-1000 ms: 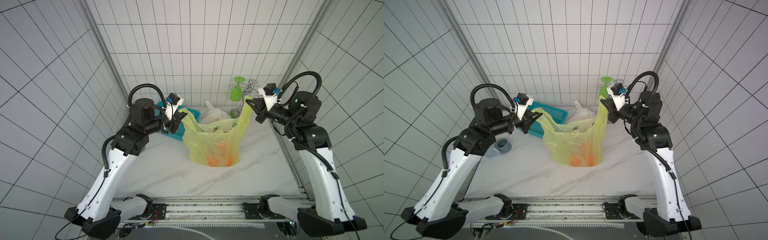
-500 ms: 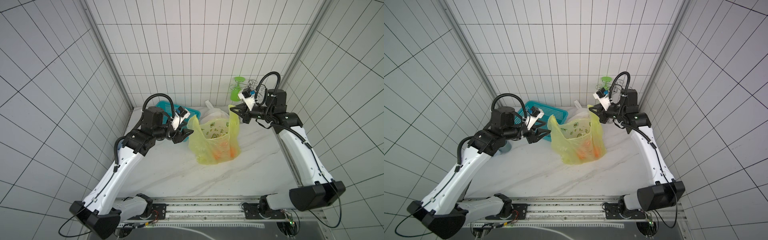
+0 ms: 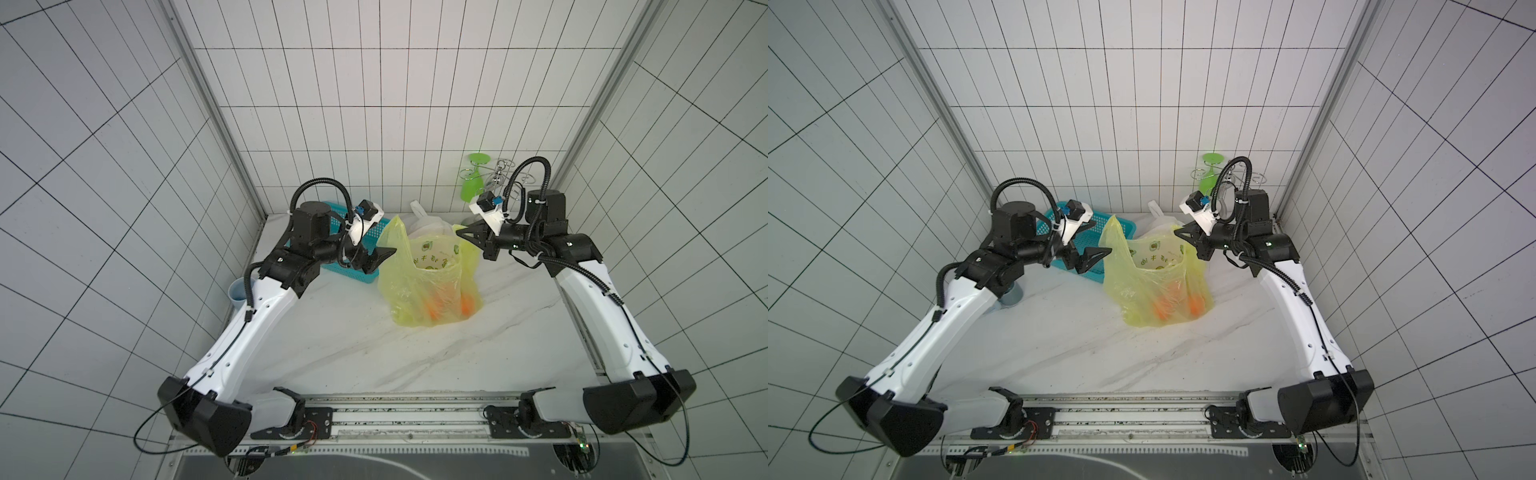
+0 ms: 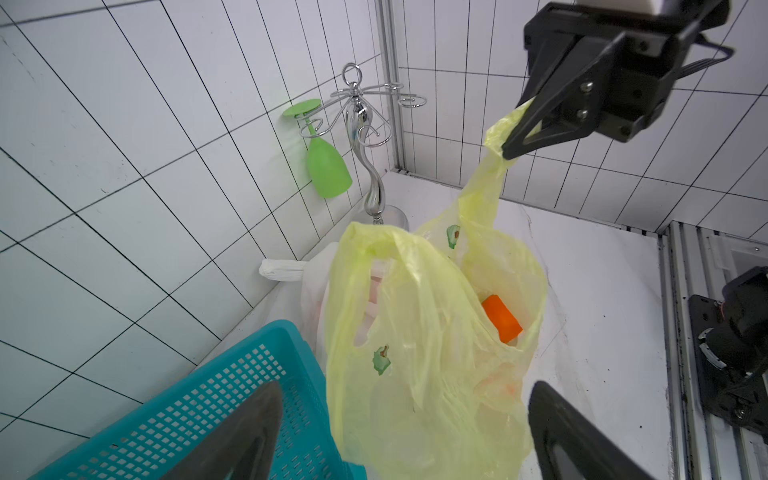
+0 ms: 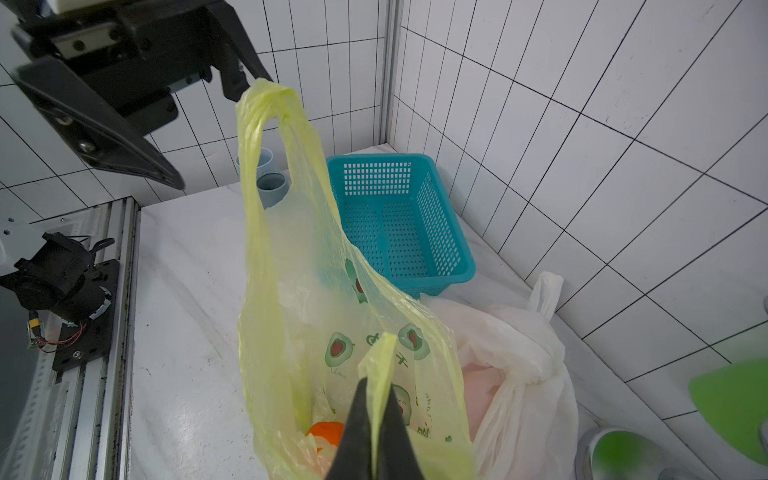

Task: Place the oranges into plastic bags & tie knots
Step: Adjust the plastic bag at the center of the board.

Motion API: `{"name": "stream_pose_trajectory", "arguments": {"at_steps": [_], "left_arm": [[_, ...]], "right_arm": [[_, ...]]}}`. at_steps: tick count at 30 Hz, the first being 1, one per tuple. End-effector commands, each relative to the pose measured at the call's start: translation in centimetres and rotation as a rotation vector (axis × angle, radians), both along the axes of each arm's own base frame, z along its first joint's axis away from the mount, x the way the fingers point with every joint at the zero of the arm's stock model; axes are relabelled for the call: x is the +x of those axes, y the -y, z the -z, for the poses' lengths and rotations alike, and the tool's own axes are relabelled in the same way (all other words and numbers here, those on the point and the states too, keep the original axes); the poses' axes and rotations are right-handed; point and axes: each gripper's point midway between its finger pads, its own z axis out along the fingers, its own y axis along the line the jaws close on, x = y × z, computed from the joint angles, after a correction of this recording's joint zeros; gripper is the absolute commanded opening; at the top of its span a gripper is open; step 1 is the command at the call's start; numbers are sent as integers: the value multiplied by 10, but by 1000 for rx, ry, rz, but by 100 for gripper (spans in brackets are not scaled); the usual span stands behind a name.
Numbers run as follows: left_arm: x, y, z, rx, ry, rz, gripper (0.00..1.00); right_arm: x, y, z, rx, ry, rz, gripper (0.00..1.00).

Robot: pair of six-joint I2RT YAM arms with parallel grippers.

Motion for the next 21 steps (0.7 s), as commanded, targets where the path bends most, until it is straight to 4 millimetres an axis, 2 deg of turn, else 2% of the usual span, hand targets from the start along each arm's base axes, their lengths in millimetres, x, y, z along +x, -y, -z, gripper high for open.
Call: {"name": "stream_pose_trajectory", "arguments": {"at_steps": [1, 3, 5, 8, 10, 12, 14, 16, 17, 19, 21], "left_arm": [[22, 21, -22, -75, 7, 12, 93], [24, 37, -25, -110, -31, 52, 89], [24, 49, -34, -167, -55, 83, 78], [30, 53, -51, -281, -103, 65, 50], [26, 54, -59, -329, -131, 78, 35], [19, 56, -63, -359, -154, 103, 20], [13, 58, -64, -378, -187, 115, 13], [6, 58, -62, -388, -218, 128, 12], [2, 58, -61, -392, -231, 138, 11], [-5, 56, -59, -409, -257, 147, 8], [-12, 54, -59, -437, -285, 151, 6]], "right_arm": [[-6, 0, 12, -10, -12, -3, 0], [1, 3, 11, -4, -25, 42, 0], [19, 14, 10, -9, -48, 163, 0], [52, 43, -5, -51, -35, 424, 1], [63, 58, -27, -100, 54, 551, 8], [63, 62, -45, -133, 152, 620, 23], [53, 47, -63, -142, 236, 596, 39], [33, 20, -79, -104, 286, 478, 54], [19, 4, -86, -64, 298, 389, 64], [-5, -22, -91, 16, 291, 214, 72], [-23, -45, -81, 76, 253, 60, 77]]}}
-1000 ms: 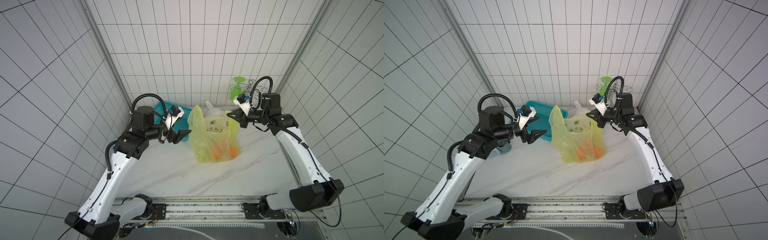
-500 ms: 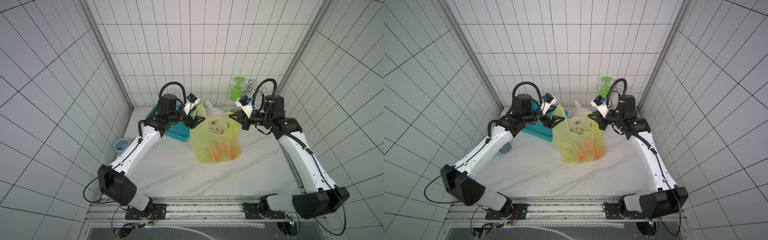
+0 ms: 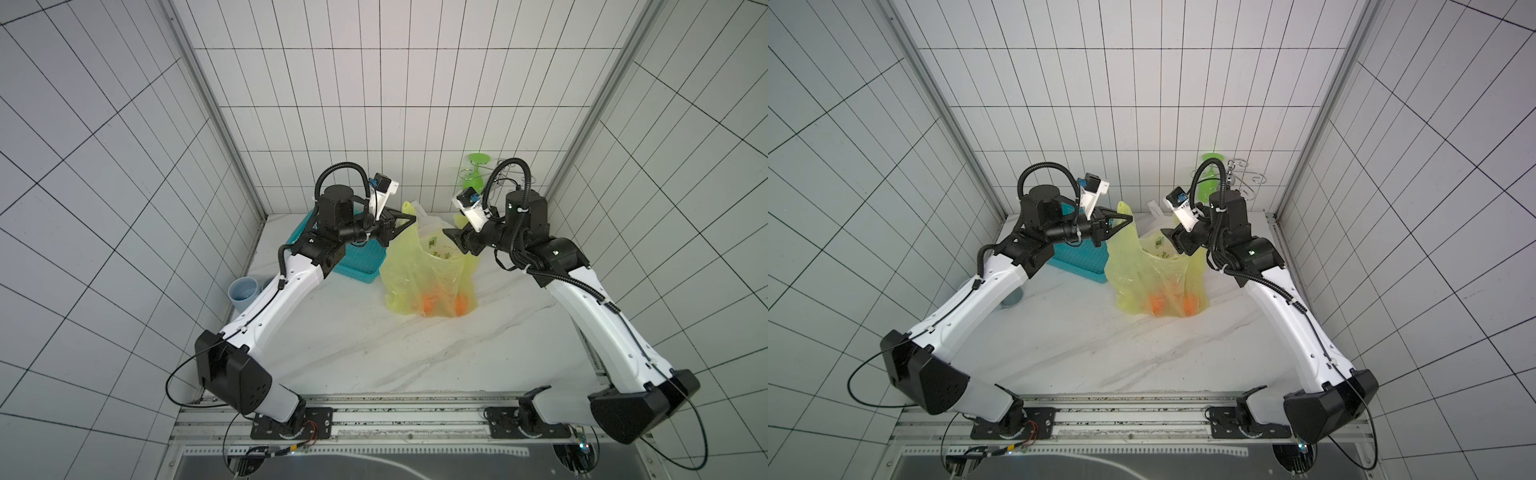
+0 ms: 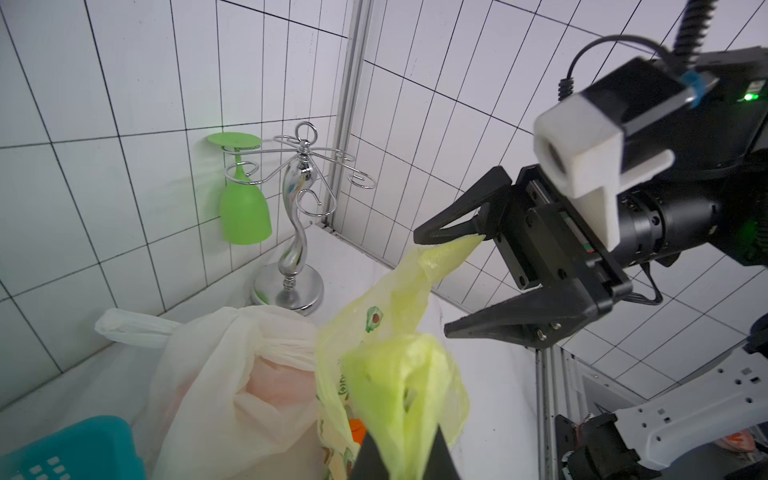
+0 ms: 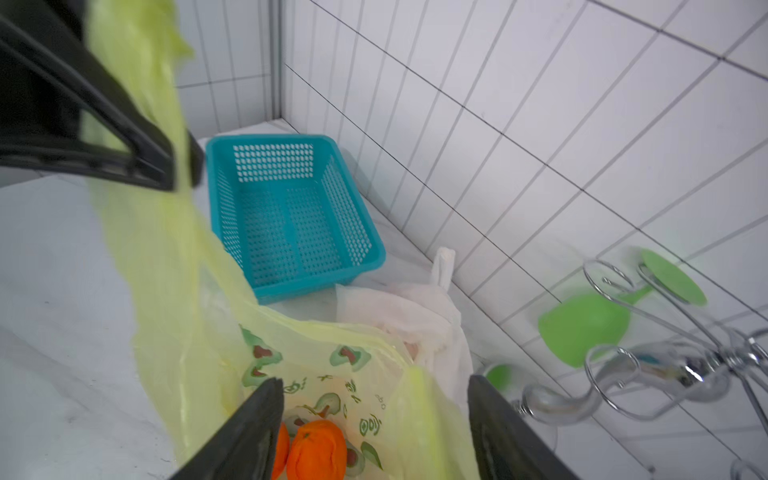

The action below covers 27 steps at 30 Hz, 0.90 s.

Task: Place the oranges into plastic bags & tie knots
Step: Adjust the plastic bag at the center of the board.

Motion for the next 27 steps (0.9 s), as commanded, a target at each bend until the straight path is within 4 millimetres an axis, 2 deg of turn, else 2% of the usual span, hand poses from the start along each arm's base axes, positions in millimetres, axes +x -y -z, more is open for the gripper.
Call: {"name": "stream_pose_trajectory", "arguments": {"at_steps": [1, 5, 9, 18, 21, 24, 27], "left_arm": [[-22, -3, -19, -90, -30, 38, 5], [-31, -8, -21, -139, -58, 37, 1], [-36, -11, -18, -162, -90, 34, 0], [-43, -15, -14, -268, -211, 25, 0], [-40, -19, -11, -318, -271, -8, 0], [-34, -20, -10, -369, -347, -31, 0], [-30, -18, -10, -415, -433, -26, 0]], "right_arm": [[-40, -31, -49, 146, 102, -252, 83], [-36, -45, -31, 202, 71, -305, 91], [-37, -52, -22, 222, 48, -331, 91], [-65, -93, 60, 396, -89, -554, 90], [-75, -103, 66, 503, -90, -602, 87], [-84, -106, 68, 644, -81, -607, 84], [-82, -113, 82, 681, -77, -560, 79]]}}
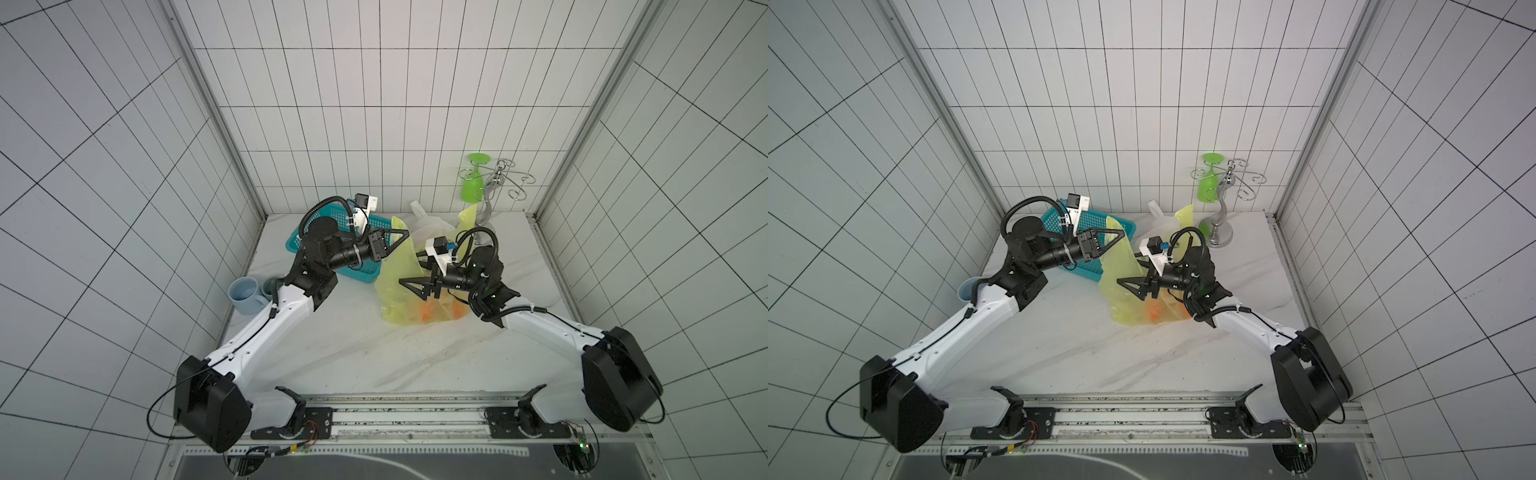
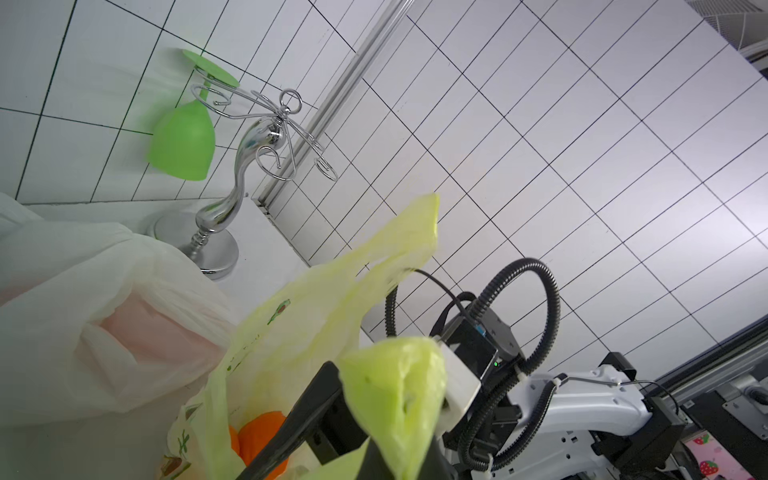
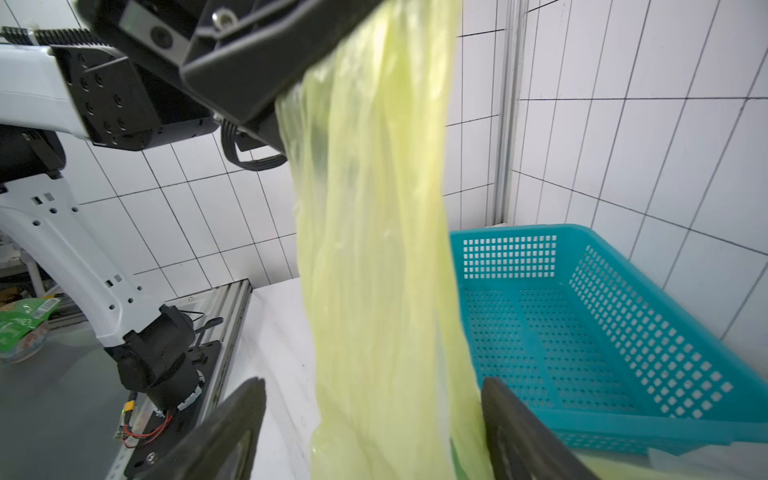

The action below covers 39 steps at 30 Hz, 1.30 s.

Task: Place the oranges into plastic bags & tie knots
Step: Adjust the plastic bag at the center of the board.

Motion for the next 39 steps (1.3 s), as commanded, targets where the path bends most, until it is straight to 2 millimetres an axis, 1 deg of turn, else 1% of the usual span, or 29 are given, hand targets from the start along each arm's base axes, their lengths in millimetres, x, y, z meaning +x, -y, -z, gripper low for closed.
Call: {"name": "stream_pose_trajectory", "arguments": {"at_steps": [1, 4, 8, 11, 12, 14, 16, 17, 19, 21, 23, 25, 28, 30, 33, 35, 36, 37, 39], "left_arm": [[4, 0, -17, -117, -91, -4, 0], [7, 2, -13, -141, -157, 11, 0], [12, 5, -6, -164, -214, 18, 0], [16, 6, 3, -172, -253, 13, 0], [17, 7, 5, -172, -258, 14, 0], [18, 8, 7, -176, -270, 13, 0], [18, 7, 6, -179, -267, 13, 0], [19, 5, 6, -179, -265, 6, 1], [22, -1, 4, -178, -253, -14, 2], [28, -10, 4, -164, -237, -51, 3], [35, -20, 7, -115, -196, -104, 8], [41, -24, 10, -22, -125, -159, 13], [47, -26, 13, 101, -1, -203, 18], [50, -25, 13, 144, 71, -215, 20], [52, -18, 18, 204, 127, -201, 25], [50, -12, 21, 228, 148, -180, 26], [49, -9, 21, 233, 160, -170, 25], [49, -8, 20, 237, 171, -170, 21], [50, -7, 13, 243, 210, -173, 10]], "right_arm": [[-8, -3, -18, 155, 35, 32, 78], [4, -11, 0, 126, -13, 89, 78], [10, -20, 11, 114, -37, 103, 77], [13, -26, 15, 96, -60, 105, 73], [17, -28, 18, 78, -68, 115, 71], [24, -34, 25, 27, -84, 142, 62], [37, -37, 37, -56, -106, 205, 49], [45, -35, 44, -99, -114, 253, 42], [55, -29, 52, -148, -106, 317, 30], [58, -23, 54, -172, -86, 357, 19], [56, -18, 54, -192, -57, 370, 10], [52, -15, 54, -206, -25, 368, 5], [44, -15, 53, -220, 10, 331, 3], [39, -16, 50, -224, 30, 309, 2], [38, -18, 48, -240, 51, 292, 2], [37, -19, 48, -251, 61, 282, 2], [37, -19, 49, -258, 63, 278, 2], [36, -19, 51, -266, 66, 277, 3], [35, -18, 55, -296, 81, 272, 5]]}}
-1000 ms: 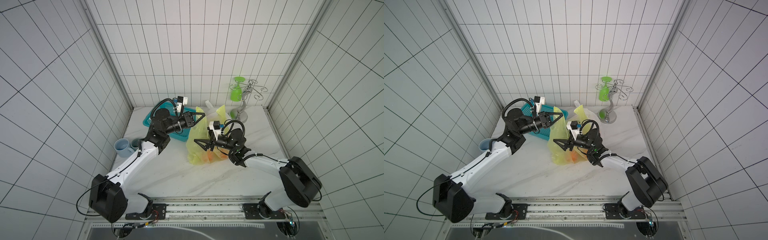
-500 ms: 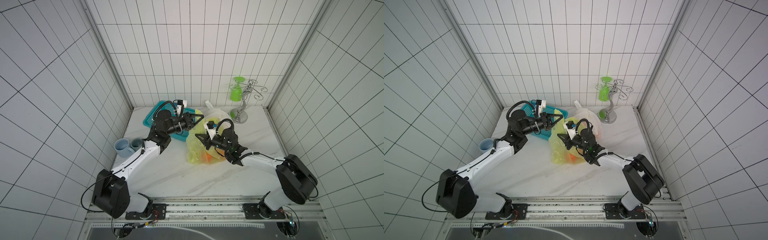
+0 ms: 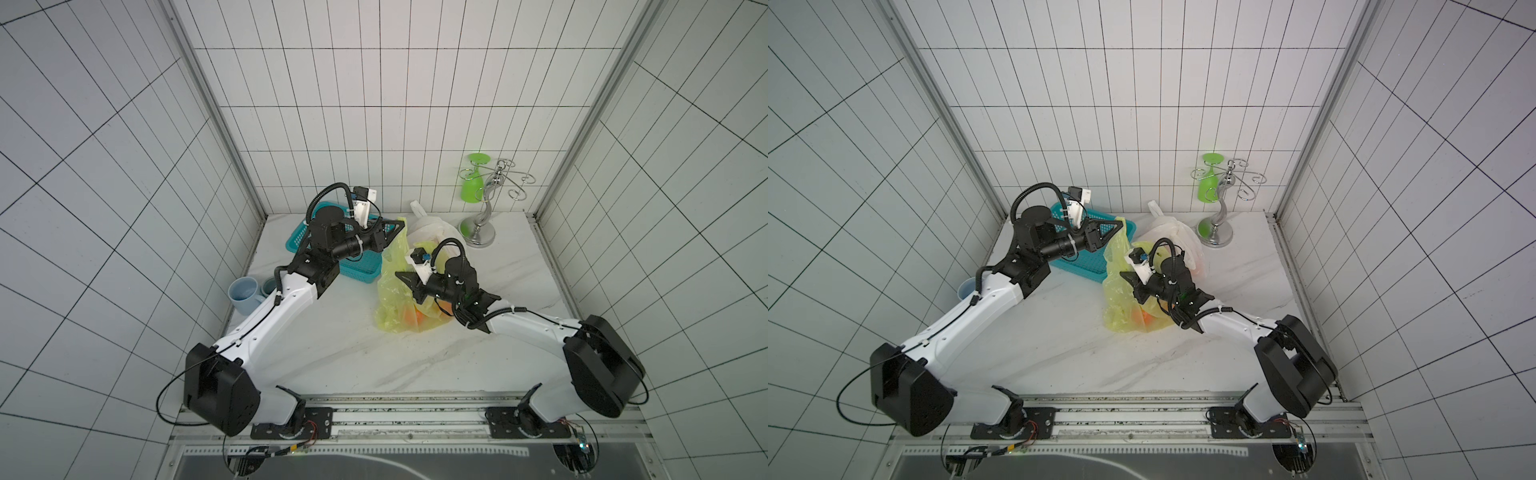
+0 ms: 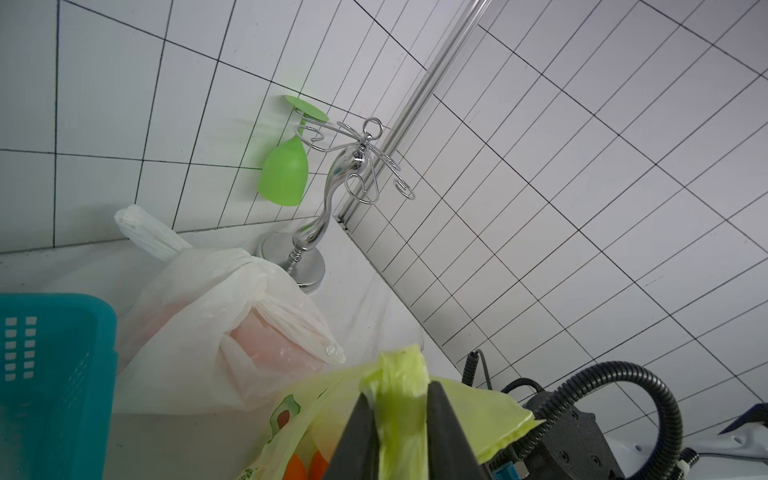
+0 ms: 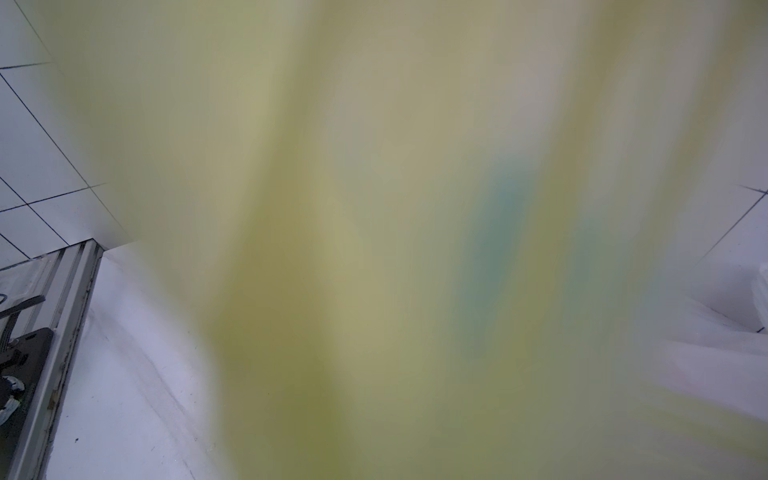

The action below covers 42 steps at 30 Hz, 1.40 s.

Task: Place the oranges into plastic bags & tie knots
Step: Adjust the plastic bag at the center of the board.

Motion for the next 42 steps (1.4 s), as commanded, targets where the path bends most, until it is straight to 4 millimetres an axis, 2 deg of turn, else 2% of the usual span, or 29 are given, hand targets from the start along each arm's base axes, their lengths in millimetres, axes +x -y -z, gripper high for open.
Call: {"name": "stream_pose_trajectory", "arguments": {"at_steps": [1, 2, 4, 8, 9, 13, 17, 19, 22, 25, 29, 31, 34, 38, 40, 42], "left_arm": [[6, 0, -12, 68, 127, -12, 5], [5, -2, -17, 79, 160, -10, 0], [1, -4, -23, 91, 213, 20, 0], [-12, -10, -27, 72, 272, 93, 0], [-15, -11, -27, 69, 283, 110, 0], [-27, -9, -23, 80, 318, 190, 0], [-29, -8, -19, 91, 328, 213, 0], [-30, -8, -17, 98, 333, 216, 0], [-33, -6, -14, 103, 343, 242, 0], [-39, -5, -13, 107, 365, 277, 0], [-40, -5, -11, 134, 384, 289, 0], [-38, -7, -9, 141, 383, 287, 0], [-36, -10, -8, 142, 377, 279, 0], [-38, -11, -10, 141, 380, 283, 0], [-39, -11, -11, 139, 380, 286, 0], [-40, -11, -12, 136, 382, 291, 0]], "right_arm": [[-4, -3, -19, -45, 72, -35, 8], [-4, 0, -19, -75, 93, -30, 13], [-7, 9, -26, -128, 142, -32, 21], [-14, 32, -54, -235, 248, -37, 47], [-17, 37, -59, -263, 260, -47, 50], [-39, 49, -72, -362, 290, -126, 65], [-68, 59, -79, -422, 282, -230, 78], [-72, 64, -92, -416, 304, -218, 80], [-69, 72, -115, -403, 334, -161, 82], [-75, 80, -129, -416, 330, -180, 82], [-110, 91, -143, -374, 344, -318, 82], [-121, 100, -150, -344, 337, -356, 81], [-109, 123, -153, -315, 305, -317, 80], [-65, 152, -150, -277, 255, -238, 82], [-44, 156, -150, -244, 235, -251, 84], [-29, 149, -144, -244, 240, -297, 86]]}}
